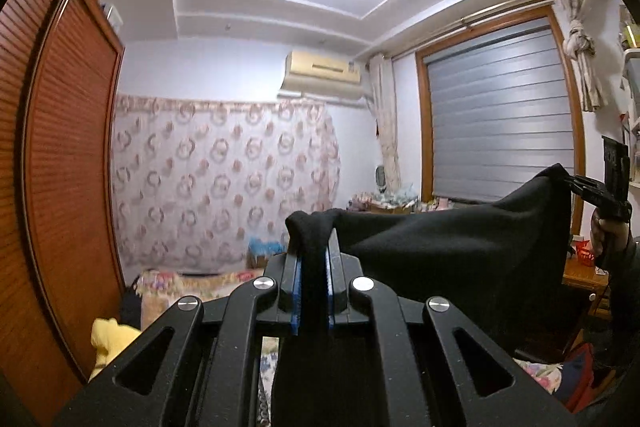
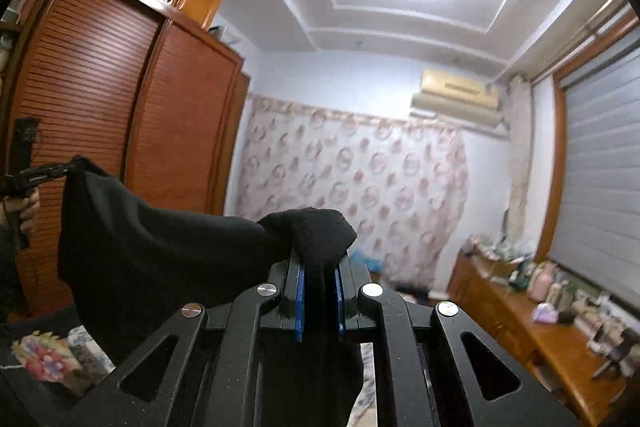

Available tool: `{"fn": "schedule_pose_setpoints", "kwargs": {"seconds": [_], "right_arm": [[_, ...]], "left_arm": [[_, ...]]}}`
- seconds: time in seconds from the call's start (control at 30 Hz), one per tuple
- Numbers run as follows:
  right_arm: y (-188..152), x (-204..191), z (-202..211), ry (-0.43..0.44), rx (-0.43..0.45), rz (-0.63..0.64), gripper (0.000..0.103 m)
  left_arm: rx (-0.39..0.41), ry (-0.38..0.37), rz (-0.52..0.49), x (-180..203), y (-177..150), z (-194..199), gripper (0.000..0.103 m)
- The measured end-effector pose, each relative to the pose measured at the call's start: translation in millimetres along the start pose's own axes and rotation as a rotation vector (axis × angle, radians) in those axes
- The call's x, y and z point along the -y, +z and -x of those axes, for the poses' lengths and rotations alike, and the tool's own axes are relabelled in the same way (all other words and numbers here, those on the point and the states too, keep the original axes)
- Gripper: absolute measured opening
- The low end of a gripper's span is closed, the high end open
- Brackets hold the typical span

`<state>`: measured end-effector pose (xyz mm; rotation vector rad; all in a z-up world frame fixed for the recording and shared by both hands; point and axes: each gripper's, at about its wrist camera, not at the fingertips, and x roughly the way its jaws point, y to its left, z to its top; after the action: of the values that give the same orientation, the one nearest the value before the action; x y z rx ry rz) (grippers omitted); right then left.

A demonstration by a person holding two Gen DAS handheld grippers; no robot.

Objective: Fold small clothes
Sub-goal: 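Grasp the shirt edges with both tools and lift the shirt up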

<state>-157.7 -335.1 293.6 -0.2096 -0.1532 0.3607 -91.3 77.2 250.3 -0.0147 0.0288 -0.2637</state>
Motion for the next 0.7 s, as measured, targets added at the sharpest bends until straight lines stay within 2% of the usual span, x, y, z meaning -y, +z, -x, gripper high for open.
{"fn": "schedule_pose_setpoints", "kwargs": {"seconds": [0.17, 0.33, 0.37, 0.47, 0.57, 0.7], "right_arm": [[5, -11, 26, -0.035, 0.041, 0.023, 0.011], [-5, -27, 18, -0.065, 0.031, 0.040, 0.011], [-15, -36, 5, -0.070, 0.023, 0.043, 0.011], [-16, -41, -21, -0.086, -0.011, 0.043, 0.011], [-14, -38, -49, -0.102, -0.066, 0.049, 0.011], [-46, -30, -111, -0.104, -0.186, 0.044, 0.011]], "left_arm": [[0.023, -0.013, -0.020, 6, 2, -2, 0.010], [0.024, -0.029, -0.028, 10, 5, -11, 0.010], [0.015, -0.033, -0.028, 8, 3, -18, 0.010], [-0.018, -0.033, -0.032, 5, -1, -41, 0.010], [-0.077, -0.013, -0.046, 0, -19, -79, 0.010], [-0.195, -0.004, -0.021, -20, -75, -152, 0.010]]}}
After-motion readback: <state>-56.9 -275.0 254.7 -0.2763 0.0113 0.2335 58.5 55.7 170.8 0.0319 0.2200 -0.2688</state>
